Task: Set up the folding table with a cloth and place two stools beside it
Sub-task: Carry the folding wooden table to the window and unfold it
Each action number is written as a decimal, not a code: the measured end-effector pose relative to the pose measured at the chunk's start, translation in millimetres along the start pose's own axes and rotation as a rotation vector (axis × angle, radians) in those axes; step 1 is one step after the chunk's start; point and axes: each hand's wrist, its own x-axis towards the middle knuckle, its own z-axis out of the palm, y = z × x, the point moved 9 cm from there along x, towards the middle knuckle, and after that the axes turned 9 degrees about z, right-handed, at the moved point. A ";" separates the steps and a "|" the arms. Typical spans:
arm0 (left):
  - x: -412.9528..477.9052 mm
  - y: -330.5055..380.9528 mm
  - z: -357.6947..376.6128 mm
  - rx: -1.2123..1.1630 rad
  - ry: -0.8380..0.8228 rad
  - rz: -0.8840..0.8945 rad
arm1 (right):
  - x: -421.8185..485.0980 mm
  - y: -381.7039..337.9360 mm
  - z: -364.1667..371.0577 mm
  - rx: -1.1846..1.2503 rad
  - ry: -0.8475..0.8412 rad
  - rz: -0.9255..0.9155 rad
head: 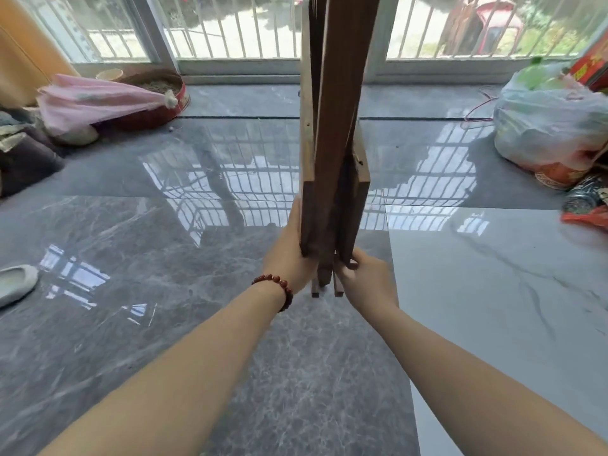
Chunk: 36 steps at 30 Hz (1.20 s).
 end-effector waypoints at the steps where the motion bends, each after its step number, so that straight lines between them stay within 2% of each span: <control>1: -3.5 -10.5 5.1 0.000 -0.030 -0.020 | 0.9 0.8 2.6 0.010 -0.008 0.009; 7: -2.3 -35.1 22.9 -0.115 -0.051 -0.056 | 8.8 4.7 4.1 -0.069 0.034 0.010; 16: -2.4 -41.7 37.6 -0.011 -0.059 -0.072 | 14.5 27.2 11.9 -0.003 -0.004 0.013; 19: -4.5 -46.3 40.3 -0.040 -0.056 -0.103 | 19.1 50.5 24.0 0.023 -0.031 0.175; 22: -4.7 -49.2 39.3 -0.039 -0.030 -0.110 | 21.8 75.7 43.3 -0.082 -0.115 0.361; 25: -4.8 -52.3 38.9 -0.039 -0.038 -0.112 | 22.2 88.9 53.5 -0.163 -0.188 0.462; 30: -4.1 -55.8 36.4 -0.068 -0.068 -0.113 | 26.2 102.9 66.5 -0.197 -0.259 0.509; 36: -6.7 -54.9 35.9 -0.055 -0.083 -0.128 | 37.8 103.0 75.5 -0.167 -0.249 0.488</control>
